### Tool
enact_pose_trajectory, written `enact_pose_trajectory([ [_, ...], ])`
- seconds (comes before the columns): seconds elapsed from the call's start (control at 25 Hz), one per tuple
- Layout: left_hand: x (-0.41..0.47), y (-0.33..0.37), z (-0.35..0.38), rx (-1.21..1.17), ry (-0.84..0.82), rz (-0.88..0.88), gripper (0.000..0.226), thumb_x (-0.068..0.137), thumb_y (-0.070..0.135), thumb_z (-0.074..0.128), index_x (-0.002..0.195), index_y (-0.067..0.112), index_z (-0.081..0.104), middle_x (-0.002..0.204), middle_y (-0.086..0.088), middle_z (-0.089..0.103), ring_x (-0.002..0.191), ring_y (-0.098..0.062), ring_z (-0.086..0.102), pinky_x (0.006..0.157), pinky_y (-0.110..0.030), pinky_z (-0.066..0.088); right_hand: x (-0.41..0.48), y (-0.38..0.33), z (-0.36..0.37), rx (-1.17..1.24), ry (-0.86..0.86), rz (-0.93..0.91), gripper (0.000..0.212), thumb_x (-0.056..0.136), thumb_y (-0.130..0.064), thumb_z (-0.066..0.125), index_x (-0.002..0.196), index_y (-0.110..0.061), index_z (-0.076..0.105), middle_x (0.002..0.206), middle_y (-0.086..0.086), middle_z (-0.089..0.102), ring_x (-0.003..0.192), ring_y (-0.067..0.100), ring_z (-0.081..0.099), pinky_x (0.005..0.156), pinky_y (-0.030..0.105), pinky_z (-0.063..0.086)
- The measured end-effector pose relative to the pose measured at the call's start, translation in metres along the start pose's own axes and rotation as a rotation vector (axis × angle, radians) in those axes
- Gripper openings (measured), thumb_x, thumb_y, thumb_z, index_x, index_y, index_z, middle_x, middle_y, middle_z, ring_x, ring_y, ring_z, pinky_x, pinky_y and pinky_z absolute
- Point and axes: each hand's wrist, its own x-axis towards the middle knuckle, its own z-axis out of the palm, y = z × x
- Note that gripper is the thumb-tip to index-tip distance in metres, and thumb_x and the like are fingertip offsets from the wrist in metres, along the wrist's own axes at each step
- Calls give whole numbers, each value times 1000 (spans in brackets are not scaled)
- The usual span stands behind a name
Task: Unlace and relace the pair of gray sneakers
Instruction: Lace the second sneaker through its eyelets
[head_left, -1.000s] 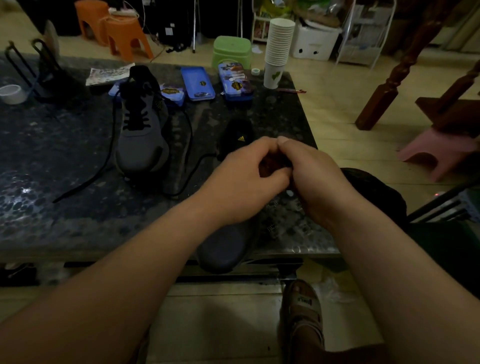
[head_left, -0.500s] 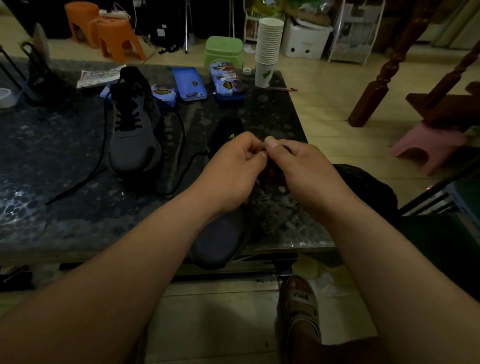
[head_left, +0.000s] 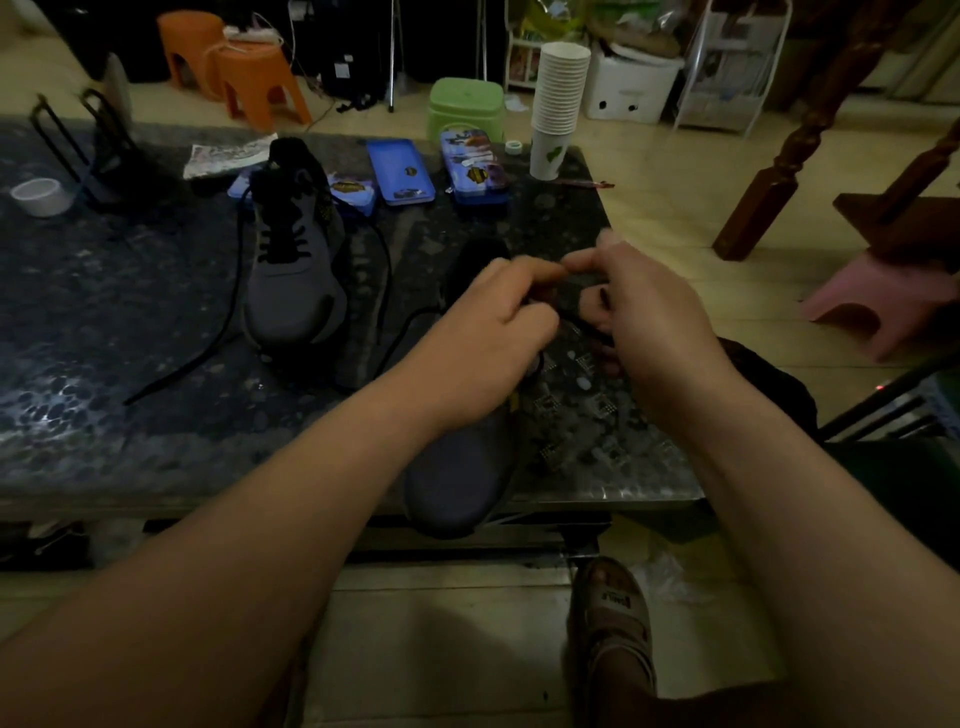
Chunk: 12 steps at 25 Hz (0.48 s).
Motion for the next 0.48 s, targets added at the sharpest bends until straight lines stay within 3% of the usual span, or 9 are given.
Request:
enact_pose_trajectory([
  [0.08, 3, -1, -6, -68, 39, -1, 40, 97, 23, 48, 135, 26, 61, 130, -1, 58, 110, -6, 59, 95, -27, 51, -5, -2, 3, -58, -115, 12, 77, 96, -80, 22, 97, -24, 75, 53, -5, 37, 46, 13, 31, 55, 40, 20],
  [0.16, 1, -4, -6, -17, 101, 38, 24, 102, 23, 56, 122, 26, 68, 115, 1, 64, 98, -4, 62, 86, -28, 52, -7, -4, 7, -105, -203, -36, 94, 91, -86, 13, 96, -13, 71, 52, -6, 36, 45, 10, 31, 57, 38, 16],
  [0.2, 0, -7, -5, 35, 113, 73, 15, 101, 25, 62, 114, 25, 69, 106, 7, 65, 91, -2, 62, 81, -25, 51, -8, -4, 8, -138, -231, -61, 95, 92, -85, 11, 96, -8, 68, 51, -10, 40, 43, 4, 34, 55, 33, 19],
  [0.28, -4, -8, -4, 111, 95, 116, 12, 97, 28, 69, 106, 23, 65, 92, 17, 66, 84, 0, 62, 75, -23, 50, -11, -6, 14, -192, -255, -95, 83, 92, -84, 13, 92, -22, 68, 55, -20, 52, 47, -2, 49, 57, 25, 29],
  [0.36, -4, -9, -6, 167, 78, 137, 17, 96, 28, 69, 112, 24, 64, 95, 15, 68, 87, -1, 63, 78, -30, 53, -12, -3, 19, -231, -254, -105, 76, 90, -89, 15, 100, -35, 68, 72, -25, 63, 63, -7, 59, 65, 25, 39],
  [0.48, -5, -8, -10, 209, 54, 176, 26, 96, 25, 67, 122, 28, 64, 108, 13, 70, 99, -5, 66, 88, -39, 56, -8, 0, 22, -285, -257, -99, 89, 84, -95, 14, 128, -37, 64, 118, -13, 70, 110, 2, 65, 100, 39, 49],
])
